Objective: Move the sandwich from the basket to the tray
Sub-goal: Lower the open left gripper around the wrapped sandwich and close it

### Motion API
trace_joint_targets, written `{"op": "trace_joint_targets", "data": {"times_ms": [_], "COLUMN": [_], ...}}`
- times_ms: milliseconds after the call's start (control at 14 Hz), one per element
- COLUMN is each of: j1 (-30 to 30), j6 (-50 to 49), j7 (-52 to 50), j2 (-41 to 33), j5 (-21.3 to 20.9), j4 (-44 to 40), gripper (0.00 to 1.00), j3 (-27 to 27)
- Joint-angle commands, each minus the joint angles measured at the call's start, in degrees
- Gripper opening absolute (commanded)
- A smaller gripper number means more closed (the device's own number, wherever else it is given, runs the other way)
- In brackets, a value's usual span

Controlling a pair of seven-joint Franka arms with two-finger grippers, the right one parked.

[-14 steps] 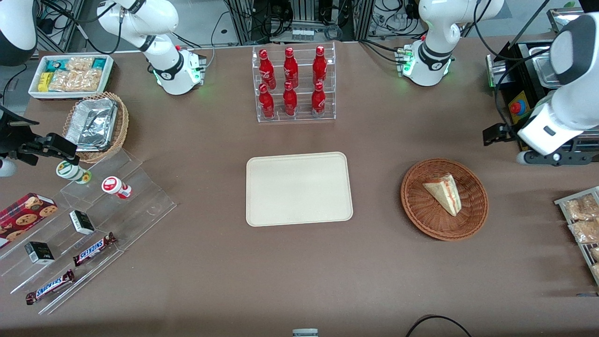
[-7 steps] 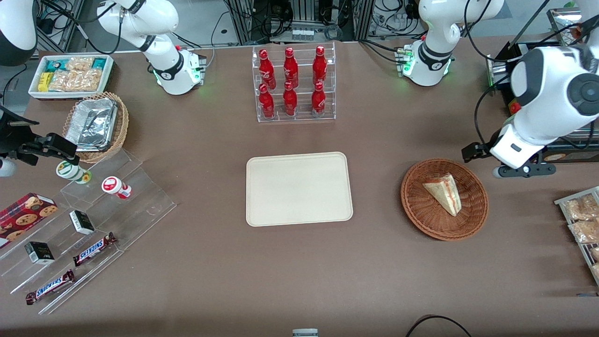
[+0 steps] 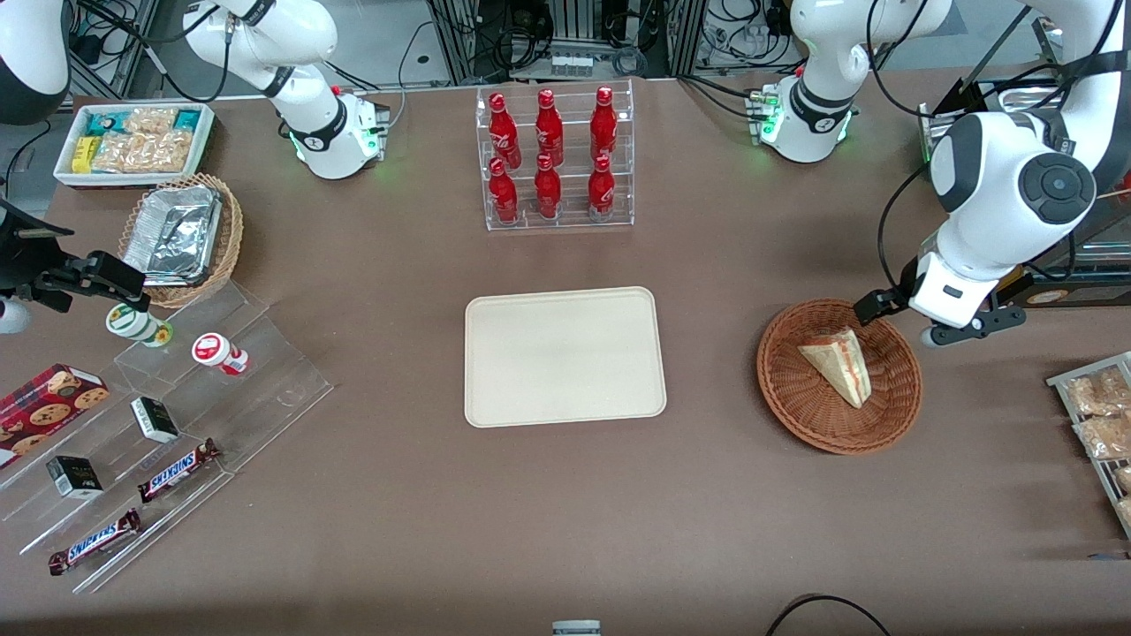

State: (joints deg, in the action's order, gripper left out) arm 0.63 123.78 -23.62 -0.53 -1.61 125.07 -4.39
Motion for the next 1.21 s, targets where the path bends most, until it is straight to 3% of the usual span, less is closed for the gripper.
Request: {"op": "trace_joint_targets", "data": {"times_ms": [0, 286, 1143], "j1": [-0.62, -2.12, -1.5], "j6": [3.82, 7.17, 15.78], "j7": [-11.93, -22.5, -22.96], "j2": [1.76, 3.78, 11.25], "j5": [0.03, 0.03, 0.03], "j4": [0.78, 1.31, 2.72], "gripper": [1.0, 1.0, 1.0], "j3": [-0.27, -0.27, -0.1]}}
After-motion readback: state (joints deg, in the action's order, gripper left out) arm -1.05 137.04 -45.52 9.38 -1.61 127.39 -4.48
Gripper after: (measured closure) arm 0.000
